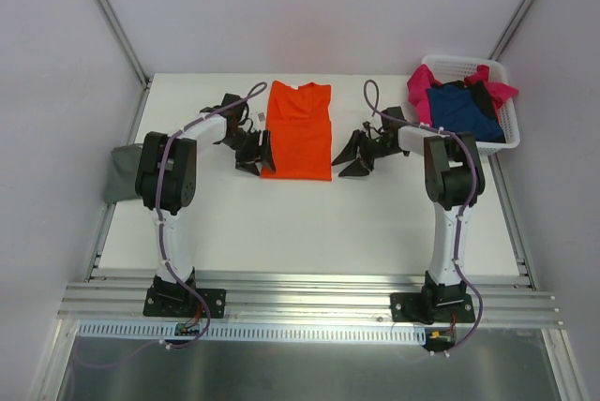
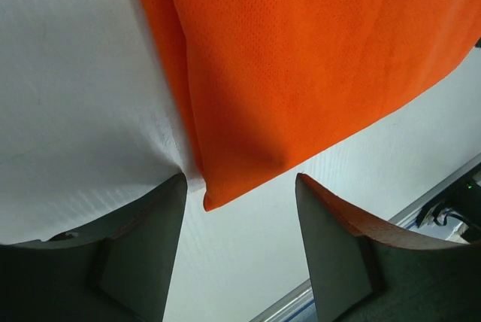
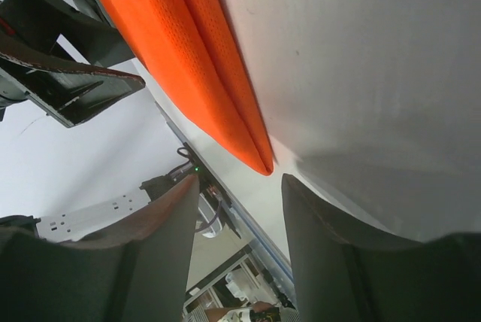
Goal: Fold and stack the t-shirts
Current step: Grab one side of the 2/3 rectangular tshirt with both arms
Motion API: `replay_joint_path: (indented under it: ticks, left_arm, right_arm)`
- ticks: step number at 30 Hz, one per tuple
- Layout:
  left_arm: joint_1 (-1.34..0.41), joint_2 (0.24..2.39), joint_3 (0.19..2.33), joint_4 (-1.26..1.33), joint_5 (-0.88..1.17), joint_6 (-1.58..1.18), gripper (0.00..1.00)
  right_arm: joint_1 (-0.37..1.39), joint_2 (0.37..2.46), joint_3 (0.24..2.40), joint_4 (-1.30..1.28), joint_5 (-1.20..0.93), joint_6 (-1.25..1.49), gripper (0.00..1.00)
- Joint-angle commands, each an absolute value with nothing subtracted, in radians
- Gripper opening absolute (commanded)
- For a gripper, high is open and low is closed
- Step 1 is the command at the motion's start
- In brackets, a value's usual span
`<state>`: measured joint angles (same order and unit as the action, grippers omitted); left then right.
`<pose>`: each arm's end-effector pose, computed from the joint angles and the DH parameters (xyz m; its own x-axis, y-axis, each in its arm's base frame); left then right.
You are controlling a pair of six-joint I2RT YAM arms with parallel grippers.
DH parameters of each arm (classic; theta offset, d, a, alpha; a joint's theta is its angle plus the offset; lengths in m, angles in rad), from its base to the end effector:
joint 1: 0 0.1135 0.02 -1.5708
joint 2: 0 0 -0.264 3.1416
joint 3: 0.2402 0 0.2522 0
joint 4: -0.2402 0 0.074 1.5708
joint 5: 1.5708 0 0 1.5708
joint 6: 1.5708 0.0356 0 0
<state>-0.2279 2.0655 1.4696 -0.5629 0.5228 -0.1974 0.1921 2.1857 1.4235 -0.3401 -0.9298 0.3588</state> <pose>0.4088 -0.1131 0.1619 -0.9519 0.0463 -0.3029 0.2079 0.8239 -0.5272 0.4205 0.1109 0.1184 -0.9849 0.0224 -0.1717 -0.1320 0.5447 0.8282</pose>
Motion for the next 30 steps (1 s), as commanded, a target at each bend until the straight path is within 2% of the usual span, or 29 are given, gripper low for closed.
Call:
replay_joint_path:
  ticks: [1, 10, 15, 27, 30]
  left_arm:
    - [-0.227, 2.086, 1.502, -0.552, 0.572, -0.212, 0.60]
    - [-0.225, 2.109, 1.497, -0.548, 0.617, -0.216, 0.56]
    - [-0.222, 2.065, 1.424, -0.548, 0.629, -0.218, 0.53]
    - [-0.221, 2.026, 1.373, -0.545, 0.615, -0.207, 0.52]
    - [-0.222, 2.028, 1.368, -0.541, 0.620, -0.204, 0.44]
  right_arm:
    - [0.216, 2.187, 1.424, -0.357, -0.951, 0.356, 0.50]
    - [0.250, 2.191, 1.402, -0.397, -0.927, 0.324, 0.49]
    - [0.264, 2.171, 1.371, -0.384, -0.904, 0.318, 0.48]
    - [0.287, 2.189, 1.405, -0.348, -0.859, 0.290, 0.48]
    - [0.287, 2.184, 1.401, -0.354, -0.851, 0.276, 0.45]
